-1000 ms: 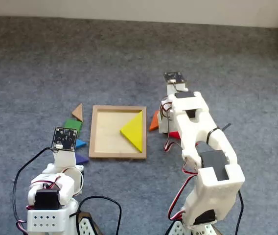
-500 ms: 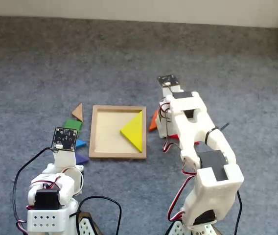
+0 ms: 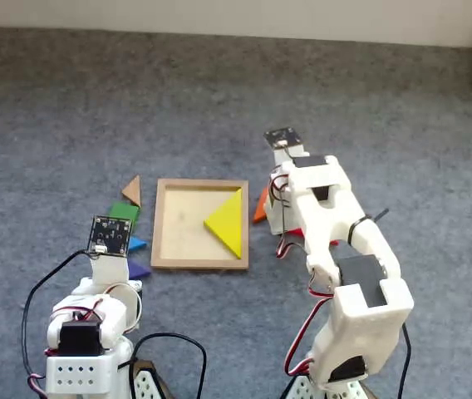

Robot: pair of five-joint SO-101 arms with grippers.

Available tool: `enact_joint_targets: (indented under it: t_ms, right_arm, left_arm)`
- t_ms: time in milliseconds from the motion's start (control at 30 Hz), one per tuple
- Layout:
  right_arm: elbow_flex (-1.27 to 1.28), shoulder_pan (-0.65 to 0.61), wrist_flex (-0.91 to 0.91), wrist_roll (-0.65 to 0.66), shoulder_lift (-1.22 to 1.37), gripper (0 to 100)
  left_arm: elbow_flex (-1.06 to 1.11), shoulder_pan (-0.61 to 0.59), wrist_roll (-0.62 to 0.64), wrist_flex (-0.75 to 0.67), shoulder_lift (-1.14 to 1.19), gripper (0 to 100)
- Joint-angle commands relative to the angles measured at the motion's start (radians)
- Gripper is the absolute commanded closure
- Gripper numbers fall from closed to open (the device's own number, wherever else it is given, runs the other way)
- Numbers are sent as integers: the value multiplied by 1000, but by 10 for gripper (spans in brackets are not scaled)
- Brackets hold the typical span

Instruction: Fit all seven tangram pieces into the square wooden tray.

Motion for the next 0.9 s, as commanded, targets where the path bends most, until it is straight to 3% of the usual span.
enact_joint_targets:
  t_ms: [0, 867]
  right_arm:
    - [-24, -10, 8, 18, -8, 651]
    - [-28, 1, 31, 18, -5, 619]
  left_arm:
    - [19, -15, 6, 3, -25, 994]
    - [19, -15, 6, 3, -25, 994]
